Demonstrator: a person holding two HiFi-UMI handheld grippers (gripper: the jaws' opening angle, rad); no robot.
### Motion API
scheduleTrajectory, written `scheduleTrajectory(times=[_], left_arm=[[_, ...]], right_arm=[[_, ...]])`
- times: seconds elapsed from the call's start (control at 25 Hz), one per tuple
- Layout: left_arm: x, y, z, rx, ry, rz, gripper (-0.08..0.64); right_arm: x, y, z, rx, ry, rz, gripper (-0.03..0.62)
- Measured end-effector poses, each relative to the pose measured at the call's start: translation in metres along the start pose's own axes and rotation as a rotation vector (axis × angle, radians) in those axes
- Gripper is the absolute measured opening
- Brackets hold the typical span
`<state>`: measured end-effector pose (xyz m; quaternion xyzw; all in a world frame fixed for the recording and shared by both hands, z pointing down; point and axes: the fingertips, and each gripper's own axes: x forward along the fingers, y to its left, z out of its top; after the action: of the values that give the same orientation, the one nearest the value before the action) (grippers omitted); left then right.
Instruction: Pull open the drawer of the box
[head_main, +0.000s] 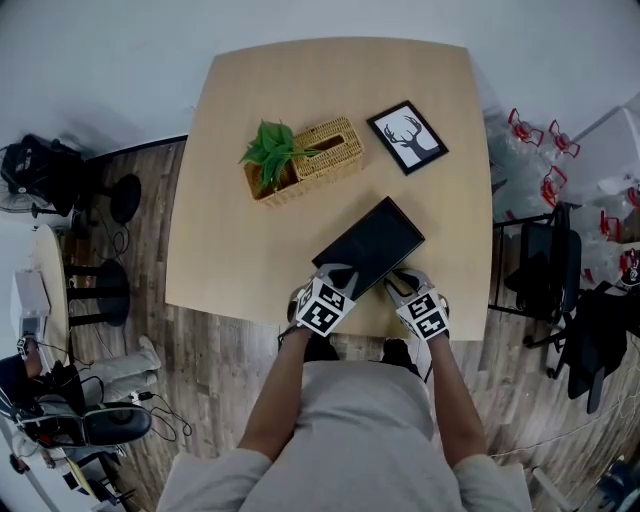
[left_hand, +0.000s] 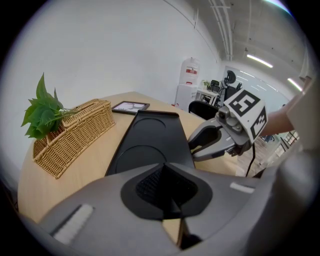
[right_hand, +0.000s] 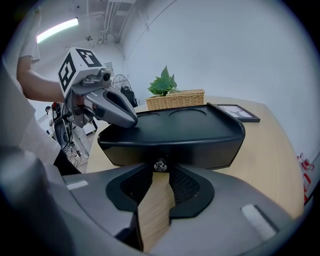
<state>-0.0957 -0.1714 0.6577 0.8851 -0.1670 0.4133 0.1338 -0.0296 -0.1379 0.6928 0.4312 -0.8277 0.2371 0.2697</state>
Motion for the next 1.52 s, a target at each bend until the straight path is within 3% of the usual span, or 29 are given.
scheduleTrajectory(times=[0.48,0.88,1.52], left_arm=[[-0.0011,-0.0010,-0.0002,-0.001,0.001,0.002,0.054],[0.0003,-0.0019,-0.0012,-0.003,0.001,0.001,0.054],[0.0006,0.0007,-0.0008,0.003,-0.012,0.014,0.054]], right_arm=[[0.0017,-0.0004,0.0002,0.010,-0.008,-0.012,0.081],[0.0066,-0.0035,-0.0031,0.055,-0.031,-0.098,0.072],[0.0077,-0.0050,-0.0020,0.058,-0.053,-0.092,0.071]])
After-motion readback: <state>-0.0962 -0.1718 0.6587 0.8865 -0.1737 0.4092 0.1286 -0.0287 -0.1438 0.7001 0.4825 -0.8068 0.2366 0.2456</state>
